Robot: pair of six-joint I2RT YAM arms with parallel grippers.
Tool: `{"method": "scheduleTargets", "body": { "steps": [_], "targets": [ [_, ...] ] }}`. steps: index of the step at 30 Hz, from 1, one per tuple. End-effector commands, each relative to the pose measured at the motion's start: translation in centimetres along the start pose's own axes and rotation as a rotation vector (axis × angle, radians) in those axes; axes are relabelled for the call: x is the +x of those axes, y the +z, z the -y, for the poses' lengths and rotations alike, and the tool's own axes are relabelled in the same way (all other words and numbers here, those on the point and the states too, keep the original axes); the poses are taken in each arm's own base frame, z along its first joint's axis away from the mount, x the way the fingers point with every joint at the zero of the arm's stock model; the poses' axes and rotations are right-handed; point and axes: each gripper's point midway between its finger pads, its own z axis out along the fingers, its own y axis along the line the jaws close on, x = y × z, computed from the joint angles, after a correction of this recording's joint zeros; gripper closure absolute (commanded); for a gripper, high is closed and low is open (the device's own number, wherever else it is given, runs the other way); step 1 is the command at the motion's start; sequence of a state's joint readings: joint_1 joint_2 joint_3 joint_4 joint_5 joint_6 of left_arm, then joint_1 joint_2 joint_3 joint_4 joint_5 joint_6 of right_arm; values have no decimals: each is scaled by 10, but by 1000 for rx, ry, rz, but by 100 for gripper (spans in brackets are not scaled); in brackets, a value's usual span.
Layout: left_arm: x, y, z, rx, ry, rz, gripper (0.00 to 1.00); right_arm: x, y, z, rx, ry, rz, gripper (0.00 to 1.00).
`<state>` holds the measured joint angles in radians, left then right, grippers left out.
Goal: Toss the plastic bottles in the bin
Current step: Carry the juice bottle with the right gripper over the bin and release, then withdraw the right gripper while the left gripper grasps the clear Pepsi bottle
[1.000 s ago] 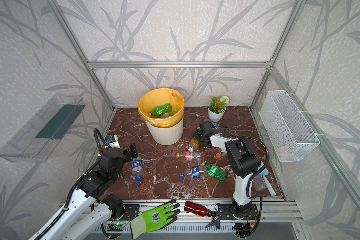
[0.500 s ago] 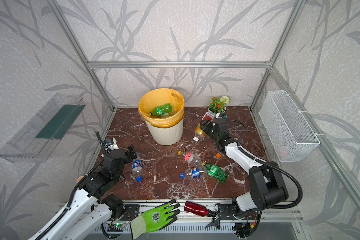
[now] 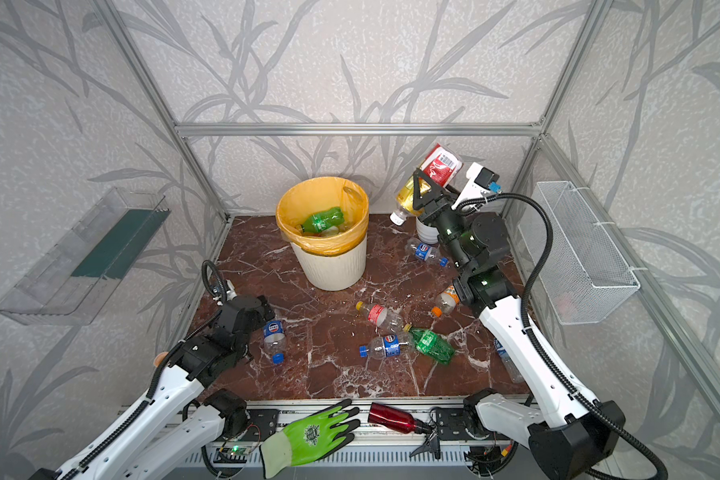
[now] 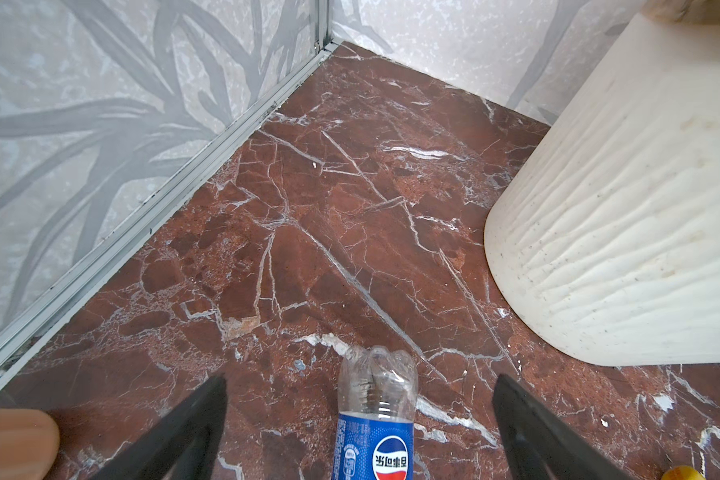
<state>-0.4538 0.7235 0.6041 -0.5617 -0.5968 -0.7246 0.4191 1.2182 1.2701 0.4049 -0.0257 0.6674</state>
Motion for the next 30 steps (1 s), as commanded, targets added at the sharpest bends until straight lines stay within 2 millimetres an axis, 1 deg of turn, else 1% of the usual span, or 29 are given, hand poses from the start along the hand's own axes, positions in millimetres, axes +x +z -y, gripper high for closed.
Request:
{"method": "scheduleTargets", "body": {
  "steps": [1, 3, 4, 5, 6, 7, 8, 10, 12, 14, 15, 17, 20, 22, 24, 27, 30],
  "targets": [
    [6, 0, -11, -42, -35, -16, 1, 62, 47, -1, -38, -26, -145, 38],
    [7, 0, -11, -41, -41, -23, 1, 110, 76, -6, -65, -38, -264, 35],
    [7, 0, -11, -42, -41, -27, 1, 138, 89, -6, -65, -64, -342, 32],
    [7, -1, -11, -41, -41, -29, 1, 162, 101, -6, -77, -101, -418, 27],
    [7, -1, -11, -42, -38, -31, 1, 177, 109, -2, -67, -123, -471, 21],
    [6, -3, -12, -45, -36, -34, 1, 183, 115, 3, -50, -144, -502, 15],
    [5, -4, -13, -49, -32, -37, 1, 180, 119, 4, -39, -169, -502, 11],
    [4, -7, -16, -54, -29, -30, 1, 165, 119, 1, -38, -212, -467, 1],
    [3, -8, -18, -54, -28, -21, 1, 146, 112, -4, -32, -251, -422, 1],
    [2, -10, -20, -49, -37, -12, 1, 121, 98, -11, -25, -278, -365, 1],
    [2, -10, -20, -48, -41, -11, 1, 114, 90, -9, -12, -283, -350, 1],
    [5, -9, -19, -47, -35, -24, 1, 103, 76, -6, 4, -276, -328, 1],
    [13, -7, -18, -51, -12, -70, 1, 96, 50, 13, 54, -263, -302, 1],
    [21, -5, -19, -64, -3, -107, 1, 94, 30, 33, 114, -247, -288, 1],
    [32, -2, -19, -73, -1, -152, 1, 98, 6, 61, 180, -210, -295, 1],
    [53, 5, -16, -60, -8, -218, 1, 107, -30, 104, 281, -147, -315, 1],
    [68, 12, -11, -52, -13, -266, 1, 122, -71, 148, 407, -102, -346, 1]
  ]
}}
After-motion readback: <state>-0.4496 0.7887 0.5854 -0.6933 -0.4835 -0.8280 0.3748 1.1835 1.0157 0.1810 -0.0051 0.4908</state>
